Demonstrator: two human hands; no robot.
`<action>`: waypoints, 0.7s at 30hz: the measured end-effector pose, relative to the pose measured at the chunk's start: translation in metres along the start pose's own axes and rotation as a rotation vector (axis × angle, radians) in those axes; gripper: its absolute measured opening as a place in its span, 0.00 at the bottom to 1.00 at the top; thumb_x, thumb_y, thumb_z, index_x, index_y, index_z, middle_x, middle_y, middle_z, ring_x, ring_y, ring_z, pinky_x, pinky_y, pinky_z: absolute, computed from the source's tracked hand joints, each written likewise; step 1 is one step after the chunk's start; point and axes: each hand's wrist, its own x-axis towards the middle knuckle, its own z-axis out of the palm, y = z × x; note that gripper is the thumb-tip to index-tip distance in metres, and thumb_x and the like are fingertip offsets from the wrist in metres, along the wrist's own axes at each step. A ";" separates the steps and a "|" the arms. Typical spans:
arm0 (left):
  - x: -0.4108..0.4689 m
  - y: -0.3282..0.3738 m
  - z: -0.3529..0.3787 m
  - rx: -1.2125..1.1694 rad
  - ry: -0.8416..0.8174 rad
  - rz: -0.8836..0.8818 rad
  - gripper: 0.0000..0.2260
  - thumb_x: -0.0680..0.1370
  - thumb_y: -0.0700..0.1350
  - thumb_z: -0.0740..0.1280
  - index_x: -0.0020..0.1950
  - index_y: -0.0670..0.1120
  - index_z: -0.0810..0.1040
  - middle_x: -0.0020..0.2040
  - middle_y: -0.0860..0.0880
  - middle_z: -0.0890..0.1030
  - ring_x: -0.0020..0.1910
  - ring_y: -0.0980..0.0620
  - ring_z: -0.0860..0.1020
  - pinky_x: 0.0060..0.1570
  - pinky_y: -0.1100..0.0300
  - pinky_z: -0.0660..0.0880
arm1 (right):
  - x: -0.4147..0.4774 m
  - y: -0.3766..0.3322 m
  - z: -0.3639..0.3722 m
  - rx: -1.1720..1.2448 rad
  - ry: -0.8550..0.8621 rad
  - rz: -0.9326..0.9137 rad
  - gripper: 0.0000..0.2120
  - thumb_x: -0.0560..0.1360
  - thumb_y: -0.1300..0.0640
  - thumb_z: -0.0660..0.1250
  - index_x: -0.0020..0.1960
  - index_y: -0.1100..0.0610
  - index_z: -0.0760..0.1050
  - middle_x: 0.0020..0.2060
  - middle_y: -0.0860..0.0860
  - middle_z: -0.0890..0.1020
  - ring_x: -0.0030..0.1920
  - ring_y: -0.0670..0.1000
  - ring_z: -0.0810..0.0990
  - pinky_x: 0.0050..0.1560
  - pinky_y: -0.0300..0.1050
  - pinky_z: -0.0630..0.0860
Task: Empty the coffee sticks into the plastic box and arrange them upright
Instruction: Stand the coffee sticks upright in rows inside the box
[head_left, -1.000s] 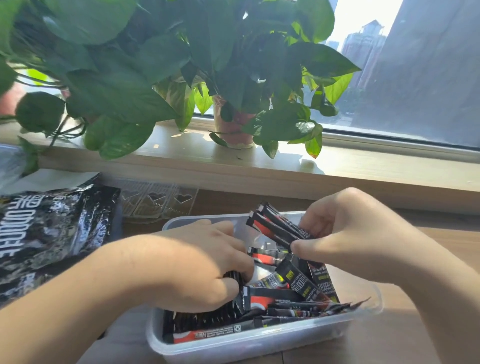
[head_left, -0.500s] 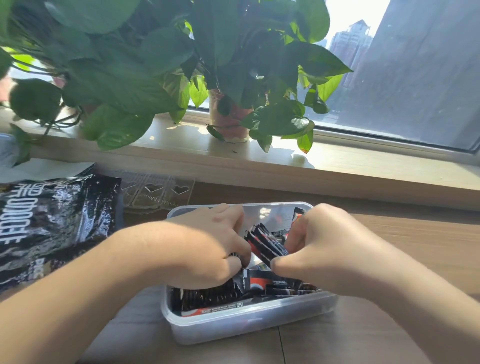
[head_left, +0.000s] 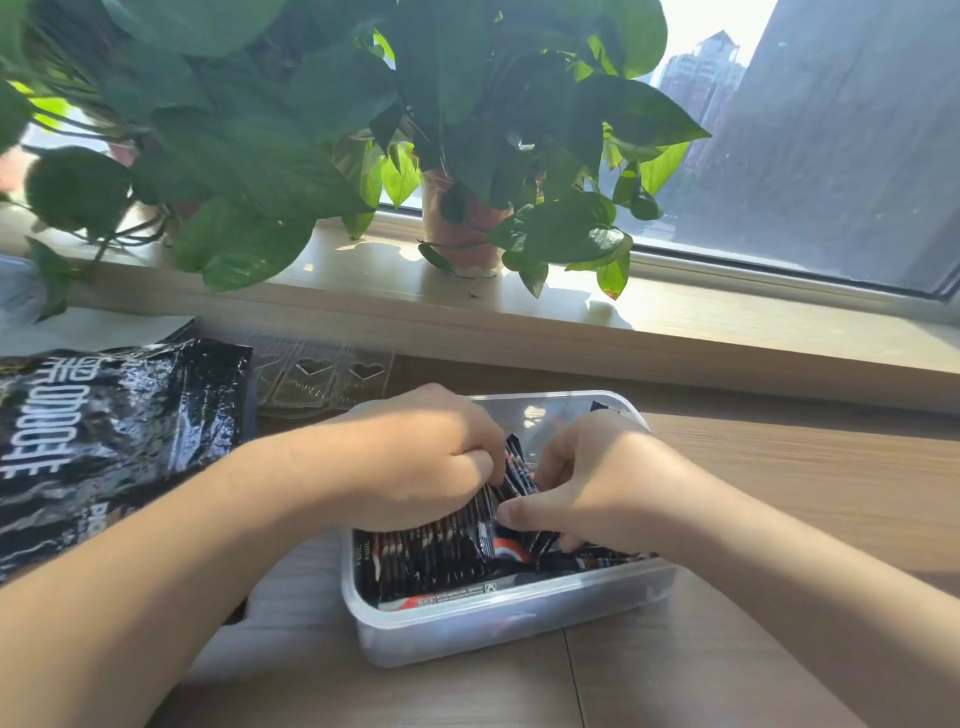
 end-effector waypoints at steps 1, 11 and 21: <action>0.000 -0.001 0.001 -0.032 0.050 0.020 0.18 0.70 0.52 0.53 0.49 0.56 0.81 0.50 0.59 0.78 0.51 0.55 0.76 0.56 0.52 0.75 | 0.001 0.001 0.000 0.002 -0.002 -0.012 0.19 0.66 0.40 0.78 0.41 0.55 0.79 0.28 0.50 0.86 0.28 0.44 0.83 0.26 0.35 0.72; 0.002 -0.006 0.009 0.055 0.290 0.149 0.10 0.73 0.37 0.68 0.45 0.53 0.81 0.50 0.59 0.78 0.48 0.55 0.77 0.49 0.52 0.77 | 0.005 0.004 0.002 0.059 0.046 -0.011 0.17 0.65 0.51 0.77 0.41 0.64 0.78 0.28 0.56 0.84 0.27 0.50 0.84 0.29 0.40 0.73; -0.003 0.000 0.009 0.229 0.055 0.210 0.11 0.81 0.47 0.62 0.58 0.54 0.82 0.57 0.59 0.77 0.59 0.58 0.71 0.56 0.66 0.66 | 0.006 0.009 -0.017 -0.020 0.083 0.070 0.15 0.63 0.51 0.75 0.40 0.61 0.78 0.25 0.50 0.76 0.25 0.49 0.75 0.26 0.38 0.67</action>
